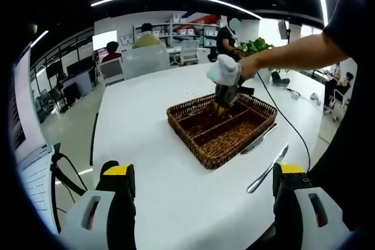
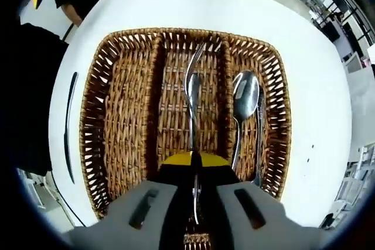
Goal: Arrange the knives, forks, and spoons in their matching storage slots by inserting each utensil handle-first until every utensil is classified and aligned in the correct compartment
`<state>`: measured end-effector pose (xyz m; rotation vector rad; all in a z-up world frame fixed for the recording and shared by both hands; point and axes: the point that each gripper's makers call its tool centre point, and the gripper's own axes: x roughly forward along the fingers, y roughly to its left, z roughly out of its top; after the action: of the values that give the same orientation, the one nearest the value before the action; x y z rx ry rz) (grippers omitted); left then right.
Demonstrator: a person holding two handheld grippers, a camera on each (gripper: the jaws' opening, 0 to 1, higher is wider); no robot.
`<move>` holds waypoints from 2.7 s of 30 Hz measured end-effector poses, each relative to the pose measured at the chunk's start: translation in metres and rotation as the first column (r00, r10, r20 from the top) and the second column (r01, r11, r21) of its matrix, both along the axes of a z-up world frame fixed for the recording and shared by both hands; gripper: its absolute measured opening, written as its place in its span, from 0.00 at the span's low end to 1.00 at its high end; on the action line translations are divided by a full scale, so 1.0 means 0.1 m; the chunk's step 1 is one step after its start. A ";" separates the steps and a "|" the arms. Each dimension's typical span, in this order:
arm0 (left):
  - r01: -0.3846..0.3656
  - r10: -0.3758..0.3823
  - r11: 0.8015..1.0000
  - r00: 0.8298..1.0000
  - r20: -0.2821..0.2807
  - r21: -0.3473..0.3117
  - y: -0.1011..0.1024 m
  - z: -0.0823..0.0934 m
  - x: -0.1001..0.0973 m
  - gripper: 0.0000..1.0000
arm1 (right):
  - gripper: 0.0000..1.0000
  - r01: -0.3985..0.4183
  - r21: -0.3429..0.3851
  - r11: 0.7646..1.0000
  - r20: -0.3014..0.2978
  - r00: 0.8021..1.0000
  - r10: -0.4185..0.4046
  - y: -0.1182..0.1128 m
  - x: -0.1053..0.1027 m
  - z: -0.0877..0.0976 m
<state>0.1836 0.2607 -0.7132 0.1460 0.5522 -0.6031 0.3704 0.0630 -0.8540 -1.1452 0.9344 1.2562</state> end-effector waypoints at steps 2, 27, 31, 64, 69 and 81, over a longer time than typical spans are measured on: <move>0.002 -0.002 1.000 1.000 0.000 -0.001 -0.01 0.00 0.00 1.00 | 0.00 0.002 -0.001 1.000 -0.005 1.000 -0.002 0.00 -0.01 -0.03; 0.015 -0.015 1.000 1.000 0.008 0.002 -0.03 0.04 0.02 1.00 | 0.06 -0.054 -0.021 0.998 -0.011 0.998 0.054 -0.01 -0.18 -0.20; 0.020 -0.020 1.000 1.000 0.013 -0.001 -0.04 0.05 0.03 1.00 | 0.11 -0.022 -0.010 1.000 -0.021 1.000 0.022 -0.05 -0.18 -0.14; 0.175 -0.166 0.984 0.973 0.163 -0.042 -0.66 0.49 0.45 1.00 | 1.00 0.335 0.765 0.550 -0.002 0.855 -0.519 -0.74 -0.35 1.62; 0.191 -0.181 0.981 0.969 0.168 -0.043 -0.72 0.49 0.44 1.00 | 1.00 0.366 0.795 0.484 0.005 0.793 -0.609 -1.01 -0.59 1.72; 0.205 -0.196 0.978 0.966 0.171 -0.036 -0.80 0.41 0.33 1.00 | 1.00 0.394 0.811 0.433 0.004 0.736 -0.677 -1.37 -1.27 1.79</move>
<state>0.2161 0.1812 -0.6724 0.2017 0.3604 -0.7945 0.2432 -0.0742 -0.6755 -0.2587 0.3422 0.7158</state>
